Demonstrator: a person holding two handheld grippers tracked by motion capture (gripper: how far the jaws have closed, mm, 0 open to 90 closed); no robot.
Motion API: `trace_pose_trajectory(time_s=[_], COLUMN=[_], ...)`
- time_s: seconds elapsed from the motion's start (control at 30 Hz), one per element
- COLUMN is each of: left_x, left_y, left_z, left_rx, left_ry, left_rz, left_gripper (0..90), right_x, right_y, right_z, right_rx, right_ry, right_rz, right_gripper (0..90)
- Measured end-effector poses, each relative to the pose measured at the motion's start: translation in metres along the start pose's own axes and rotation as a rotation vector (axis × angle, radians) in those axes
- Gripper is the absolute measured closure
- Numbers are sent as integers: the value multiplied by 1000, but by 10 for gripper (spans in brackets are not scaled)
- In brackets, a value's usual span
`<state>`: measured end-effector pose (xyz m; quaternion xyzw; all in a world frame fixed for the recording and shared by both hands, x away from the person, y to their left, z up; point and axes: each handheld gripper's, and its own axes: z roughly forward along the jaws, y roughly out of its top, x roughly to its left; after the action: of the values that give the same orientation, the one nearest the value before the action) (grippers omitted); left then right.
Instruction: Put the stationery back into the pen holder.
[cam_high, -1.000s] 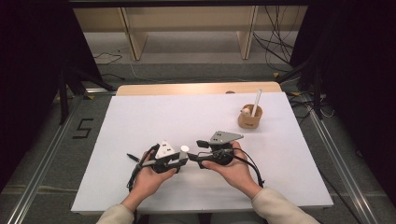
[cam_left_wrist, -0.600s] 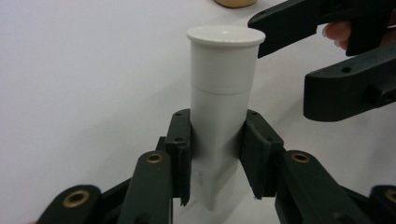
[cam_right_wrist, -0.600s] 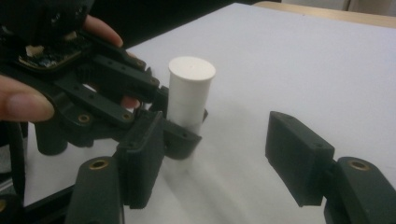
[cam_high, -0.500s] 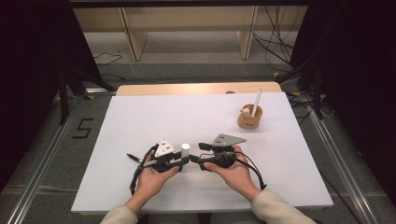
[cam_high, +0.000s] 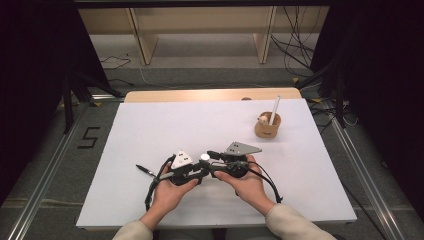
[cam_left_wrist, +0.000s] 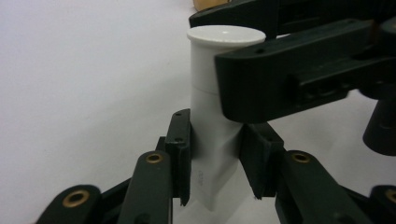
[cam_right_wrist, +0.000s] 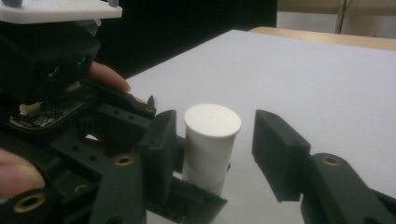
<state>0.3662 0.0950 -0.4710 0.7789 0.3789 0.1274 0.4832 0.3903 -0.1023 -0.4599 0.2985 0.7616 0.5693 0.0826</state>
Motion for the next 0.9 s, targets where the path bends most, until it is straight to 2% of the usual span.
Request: trace_pose_trajectory(time_s=[0.17,0.33,0.5,0.6,0.7,0.9], left_x=[-1,-2,-3,-3,-1,8], left_y=[1,2,4,4,3,-1], left_z=[0,0,-1,-3,-7,-19], left_rx=[-17,-34,-52,-47,-38,-13], left_ry=[-1,-4,-3,26,50,115], left_rz=[4,15,29,57,65,79], left_gripper=[661,660,644,536,455,401], right_x=[1,1,2,0,-6,-24], right_y=[-1,0,2,6,10,16], right_z=[0,-2,-5,-9,-16,-35], right_rx=[-3,-17,-29,-35,-50,-73], right_ry=[9,16,6,-14,-42,-111], right_rz=[0,7,-5,-21,-28,-24], right_gripper=[634,653,657,658,658,658])
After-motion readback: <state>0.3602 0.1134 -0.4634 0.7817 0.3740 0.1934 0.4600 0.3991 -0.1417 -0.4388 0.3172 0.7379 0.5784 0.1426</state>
